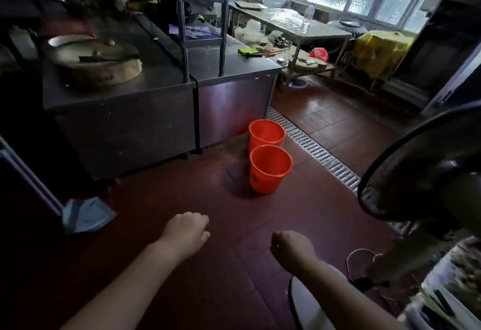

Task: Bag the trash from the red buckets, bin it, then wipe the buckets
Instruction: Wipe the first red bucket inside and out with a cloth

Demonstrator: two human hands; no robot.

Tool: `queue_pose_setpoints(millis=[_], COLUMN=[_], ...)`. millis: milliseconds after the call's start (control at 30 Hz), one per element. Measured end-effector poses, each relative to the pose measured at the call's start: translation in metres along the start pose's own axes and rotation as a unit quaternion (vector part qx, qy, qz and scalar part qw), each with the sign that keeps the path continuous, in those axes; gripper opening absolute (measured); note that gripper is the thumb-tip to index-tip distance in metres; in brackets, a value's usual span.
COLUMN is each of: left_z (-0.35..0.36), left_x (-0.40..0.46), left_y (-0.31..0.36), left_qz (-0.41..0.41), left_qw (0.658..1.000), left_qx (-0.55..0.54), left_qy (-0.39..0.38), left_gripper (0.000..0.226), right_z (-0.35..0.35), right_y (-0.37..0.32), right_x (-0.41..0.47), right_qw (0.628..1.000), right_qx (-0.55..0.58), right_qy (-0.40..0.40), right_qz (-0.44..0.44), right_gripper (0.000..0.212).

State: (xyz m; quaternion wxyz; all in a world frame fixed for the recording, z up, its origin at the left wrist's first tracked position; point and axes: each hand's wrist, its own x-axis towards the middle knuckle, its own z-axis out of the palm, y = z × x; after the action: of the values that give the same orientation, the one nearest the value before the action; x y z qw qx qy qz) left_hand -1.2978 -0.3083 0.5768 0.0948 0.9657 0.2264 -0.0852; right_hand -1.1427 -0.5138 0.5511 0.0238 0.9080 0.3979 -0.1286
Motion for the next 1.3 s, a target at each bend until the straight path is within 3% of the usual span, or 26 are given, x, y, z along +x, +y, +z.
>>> queue_pose_setpoints(millis=[300,667,867,1033,1300], left_z=[-0.030,-0.078,-0.072,-0.055,-0.007], left_x=[0.193,0.467,0.585,0.696,0.864], left_y=[-0.053,-0.112,-0.078,-0.040,0.013], left_qz=[0.025,0.128,0.180,0.170,0.158], left_qw=[0.999,0.985,0.969,0.967,0.961], left_qx=[0.012,0.069,0.120,0.144,0.110], left_qy=[-0.031,-0.091,-0.122,-0.126,-0.200], left_gripper=[0.031,0.030,0.029,0.030,0.028], right_z=[-0.037,-0.073,-0.068,-0.055,-0.017], right_y=[0.024,0.051,0.099,0.175,0.296], right_x=[0.192,0.409,0.477,0.554,0.673], right_qw=[1.000,0.974,0.950,0.936,0.922], right_qx=[0.010,0.120,0.154,0.170,0.166], right_qy=[-0.001,-0.027,-0.061,-0.075,-0.120], right_qz=[0.018,0.189,0.263,0.300,0.327], right_gripper=[0.023,0.021,0.022,0.021,0.021])
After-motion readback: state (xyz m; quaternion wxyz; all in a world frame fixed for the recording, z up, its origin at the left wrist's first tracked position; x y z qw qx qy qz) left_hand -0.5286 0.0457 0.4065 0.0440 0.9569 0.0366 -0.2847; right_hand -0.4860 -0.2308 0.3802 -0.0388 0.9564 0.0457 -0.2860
